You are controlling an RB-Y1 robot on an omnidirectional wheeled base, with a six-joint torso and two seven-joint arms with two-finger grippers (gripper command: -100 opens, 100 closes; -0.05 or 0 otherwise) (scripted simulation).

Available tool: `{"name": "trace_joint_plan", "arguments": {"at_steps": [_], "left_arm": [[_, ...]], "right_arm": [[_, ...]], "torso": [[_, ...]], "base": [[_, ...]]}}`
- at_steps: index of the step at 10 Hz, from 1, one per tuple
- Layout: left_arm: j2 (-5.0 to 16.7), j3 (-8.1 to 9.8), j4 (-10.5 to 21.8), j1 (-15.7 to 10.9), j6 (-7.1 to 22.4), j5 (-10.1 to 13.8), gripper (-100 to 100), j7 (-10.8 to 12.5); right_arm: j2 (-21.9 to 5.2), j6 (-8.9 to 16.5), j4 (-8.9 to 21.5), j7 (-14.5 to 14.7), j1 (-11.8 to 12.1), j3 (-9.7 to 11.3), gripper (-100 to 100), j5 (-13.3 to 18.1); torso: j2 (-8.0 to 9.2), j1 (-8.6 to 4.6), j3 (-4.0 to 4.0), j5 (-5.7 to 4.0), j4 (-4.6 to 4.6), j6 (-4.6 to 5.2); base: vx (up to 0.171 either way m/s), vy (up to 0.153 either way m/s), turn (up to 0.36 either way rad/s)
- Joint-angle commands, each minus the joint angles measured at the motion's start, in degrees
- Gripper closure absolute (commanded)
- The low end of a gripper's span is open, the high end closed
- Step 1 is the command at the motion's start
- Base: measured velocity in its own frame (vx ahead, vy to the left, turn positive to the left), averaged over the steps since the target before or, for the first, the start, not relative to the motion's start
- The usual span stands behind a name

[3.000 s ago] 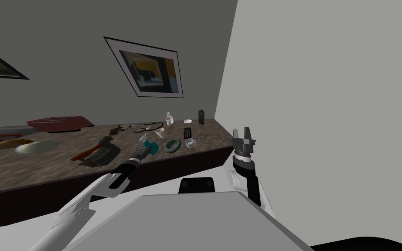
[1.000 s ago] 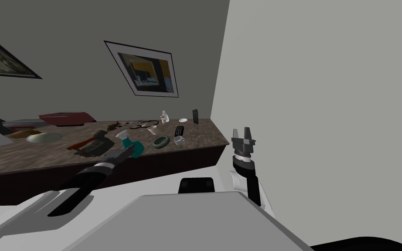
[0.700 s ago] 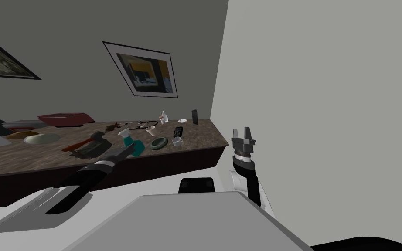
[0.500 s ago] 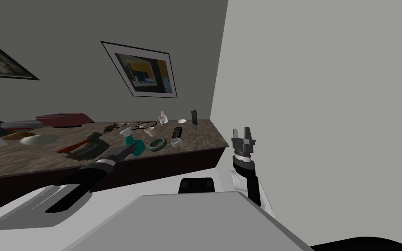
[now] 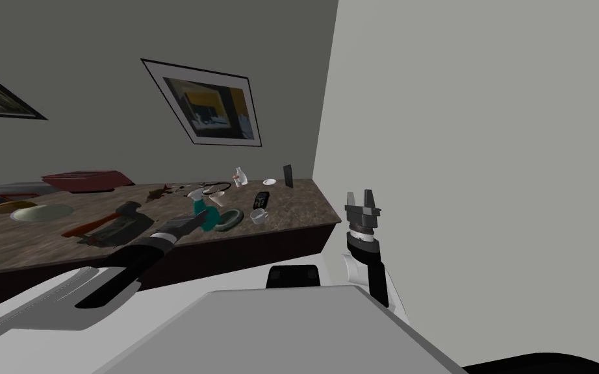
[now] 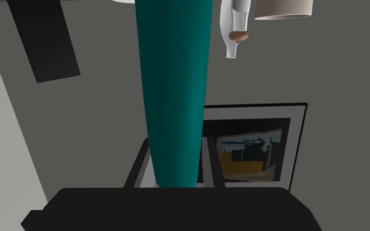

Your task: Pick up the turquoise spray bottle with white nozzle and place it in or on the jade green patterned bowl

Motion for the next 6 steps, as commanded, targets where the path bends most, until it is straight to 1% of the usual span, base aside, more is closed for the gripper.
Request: {"name": "trace_joint_plan", "arguments": {"at_steps": [1, 2, 3, 4, 6], "left_arm": [[1.77, -0.61, -0.50, 0.14, 0.79, 0.83, 100, 1.11], [2.57, -1.01, -0.46, 0.02, 1.08, 1.22, 100, 1.58], [1.98, -0.72, -0.55, 0.16, 0.86, 0.92, 100, 1.15], [2.09, -0.75, -0.59, 0.13, 0.95, 0.98, -100, 1.28], [2.09, -0.75, -0.59, 0.12, 0.94, 0.97, -100, 1.27]], "right_arm": [[0.00, 0.00, 0.00, 0.00, 0.00, 0.00, 0, 0.00], [0.00, 0.00, 0.00, 0.00, 0.00, 0.00, 0, 0.00], [0.00, 0.00, 0.00, 0.00, 0.00, 0.00, 0, 0.00], [0.00, 0.00, 0.00, 0.00, 0.00, 0.00, 0, 0.00], [0.00, 0.00, 0.00, 0.00, -0.01, 0.00, 0, 0.00]], "torso": [[0.00, 0.00, 0.00, 0.00, 0.00, 0.00], [-0.06, 0.02, -0.04, 0.02, -0.02, 0.01], [-0.07, 0.07, -0.05, 0.03, -0.03, 0.01], [0.13, 0.13, 0.06, 0.05, 0.01, -0.03], [0.38, 0.16, 0.21, 0.06, 0.07, -0.05]], "base": [[0.122, -0.020, -0.013], [0.114, -0.010, -0.016], [0.050, -0.003, -0.010], [0.010, -0.002, -0.002], [0.003, 0.000, 0.000]]}}
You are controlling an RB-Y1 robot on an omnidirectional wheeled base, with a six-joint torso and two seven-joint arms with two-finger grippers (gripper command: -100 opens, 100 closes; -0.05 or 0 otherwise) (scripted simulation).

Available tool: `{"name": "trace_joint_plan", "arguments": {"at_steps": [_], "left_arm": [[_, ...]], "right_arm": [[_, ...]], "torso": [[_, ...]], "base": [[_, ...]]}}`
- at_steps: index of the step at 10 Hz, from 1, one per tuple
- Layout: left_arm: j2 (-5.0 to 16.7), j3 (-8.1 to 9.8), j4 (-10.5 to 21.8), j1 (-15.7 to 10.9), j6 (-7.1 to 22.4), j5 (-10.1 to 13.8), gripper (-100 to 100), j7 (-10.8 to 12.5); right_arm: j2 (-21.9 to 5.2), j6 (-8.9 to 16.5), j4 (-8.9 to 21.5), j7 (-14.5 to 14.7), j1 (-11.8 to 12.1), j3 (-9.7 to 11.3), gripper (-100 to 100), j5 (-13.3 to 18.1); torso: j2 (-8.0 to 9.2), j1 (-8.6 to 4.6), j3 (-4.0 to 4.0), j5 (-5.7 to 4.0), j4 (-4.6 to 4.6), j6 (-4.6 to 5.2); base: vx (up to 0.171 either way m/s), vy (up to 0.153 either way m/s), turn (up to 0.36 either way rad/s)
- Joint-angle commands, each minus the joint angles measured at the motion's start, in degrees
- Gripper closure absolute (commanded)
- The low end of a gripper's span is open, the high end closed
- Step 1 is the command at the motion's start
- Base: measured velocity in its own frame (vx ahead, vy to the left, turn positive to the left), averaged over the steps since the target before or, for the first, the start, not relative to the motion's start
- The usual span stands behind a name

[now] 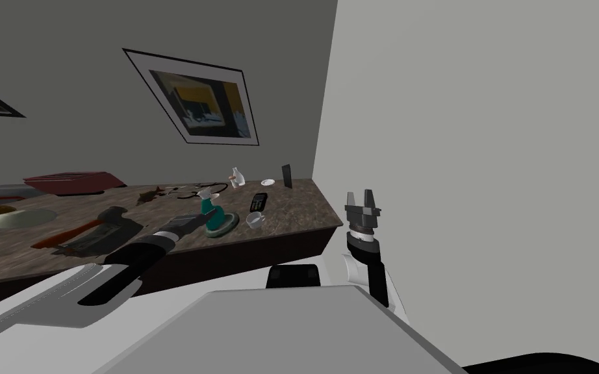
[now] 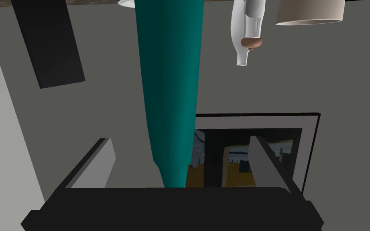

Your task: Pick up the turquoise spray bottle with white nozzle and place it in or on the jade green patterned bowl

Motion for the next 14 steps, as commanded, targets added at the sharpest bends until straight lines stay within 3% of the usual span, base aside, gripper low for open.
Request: {"name": "trace_joint_plan", "arguments": {"at_steps": [1, 2, 3, 4, 12, 13, 14], "left_arm": [[0.00, 0.00, 0.00, 0.00, 0.00, 0.00, -100, 0.00], [0.00, 0.00, 0.00, 0.00, 0.00, 0.00, -100, 0.00], [0.00, 0.00, 0.00, 0.00, 0.00, 0.00, 0, 0.00], [1.87, 1.43, -2.58, 1.70, 1.39, 0.90, -100, 0.96], [9.35, 7.17, -12.90, 8.51, 6.95, 4.49, -100, 4.78], [8.91, 6.73, -11.92, 7.89, 6.45, 4.28, -100, 4.45], [9.04, 6.88, -12.07, 7.99, 6.59, 4.37, 0, 4.59]], "right_arm": [[0.00, 0.00, 0.00, 0.00, 0.00, 0.00, 0, 0.00], [0.00, 0.00, 0.00, 0.00, 0.00, 0.00, 0, 0.00], [0.00, 0.00, 0.00, 0.00, 0.00, 0.00, 0, 0.00], [0.00, 0.00, 0.00, 0.00, 0.00, 0.00, 0, 0.00], [0.00, 0.00, 0.00, 0.00, 0.00, 0.00, 0, 0.00], [0.00, 0.00, 0.00, 0.00, 0.00, 0.00, 0, 0.00], [0.00, 0.00, 0.00, 0.00, 0.00, 0.00, 0, 0.00]], "torso": [[0.00, 0.00, 0.00, 0.00, 0.00, 0.00], [0.02, 0.00, 0.01, 0.00, 0.00, 0.00], [0.02, 0.00, 0.01, 0.00, 0.01, 0.00], [0.03, 0.00, 0.02, 0.00, 0.01, 0.00], [-0.11, 0.06, -0.07, 0.02, -0.03, 0.00], [-0.06, -0.02, -0.04, -0.01, -0.02, 0.00], [-0.01, -0.01, -0.01, 0.00, 0.00, 0.01]], "base": [[0.000, 0.000, 0.000], [0.000, 0.000, 0.000], [0.000, 0.000, 0.000], [0.024, 0.020, 0.145], [0.036, 0.017, 0.086], [0.004, -0.006, 0.018], [0.000, 0.000, 0.000]]}}
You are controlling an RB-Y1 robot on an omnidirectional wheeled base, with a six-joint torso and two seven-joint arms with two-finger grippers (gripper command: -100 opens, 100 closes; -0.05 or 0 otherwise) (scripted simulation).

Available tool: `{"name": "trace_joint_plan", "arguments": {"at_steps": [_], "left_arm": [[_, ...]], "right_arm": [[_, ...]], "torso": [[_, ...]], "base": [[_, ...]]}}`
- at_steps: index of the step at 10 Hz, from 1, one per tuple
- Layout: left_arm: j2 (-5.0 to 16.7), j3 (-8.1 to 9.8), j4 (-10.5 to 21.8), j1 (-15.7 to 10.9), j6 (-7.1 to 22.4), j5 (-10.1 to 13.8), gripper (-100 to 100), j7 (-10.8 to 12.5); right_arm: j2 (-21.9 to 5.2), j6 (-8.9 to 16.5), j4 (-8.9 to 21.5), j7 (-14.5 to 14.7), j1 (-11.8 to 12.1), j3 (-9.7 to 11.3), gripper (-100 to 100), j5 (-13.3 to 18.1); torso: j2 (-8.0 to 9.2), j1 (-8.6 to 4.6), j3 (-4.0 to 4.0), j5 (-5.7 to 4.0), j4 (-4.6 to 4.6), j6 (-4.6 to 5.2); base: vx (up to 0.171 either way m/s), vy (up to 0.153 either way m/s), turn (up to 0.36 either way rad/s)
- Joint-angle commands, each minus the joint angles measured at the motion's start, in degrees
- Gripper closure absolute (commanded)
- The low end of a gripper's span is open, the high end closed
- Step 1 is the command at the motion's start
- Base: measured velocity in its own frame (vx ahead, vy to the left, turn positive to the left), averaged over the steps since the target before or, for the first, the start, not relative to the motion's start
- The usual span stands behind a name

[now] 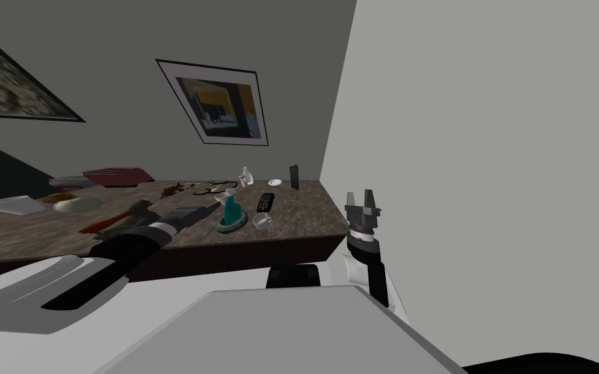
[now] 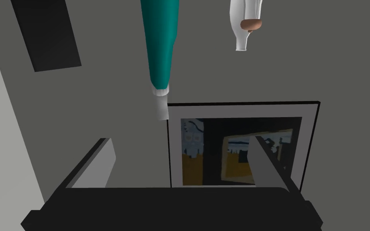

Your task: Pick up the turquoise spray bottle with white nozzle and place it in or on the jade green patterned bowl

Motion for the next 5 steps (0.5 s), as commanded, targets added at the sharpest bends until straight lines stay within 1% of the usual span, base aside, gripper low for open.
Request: {"name": "trace_joint_plan", "arguments": {"at_steps": [1, 5], "left_arm": [[0.00, 0.00, 0.00, 0.00, 0.00, 0.00, 0, 0.00], [0.00, 0.00, 0.00, 0.00, 0.00, 0.00, 0, 0.00]], "right_arm": [[0.00, 0.00, 0.00, 0.00, 0.00, 0.00, 0, 0.00], [0.00, 0.00, 0.00, 0.00, 0.00, 0.00, 0, 0.00]], "torso": [[0.00, 0.00, 0.00, 0.00, 0.00, 0.00], [0.02, 0.01, 0.01, 0.00, 0.00, 0.00]], "base": [[0.000, 0.000, 0.000], [0.000, 0.000, 0.000]]}}
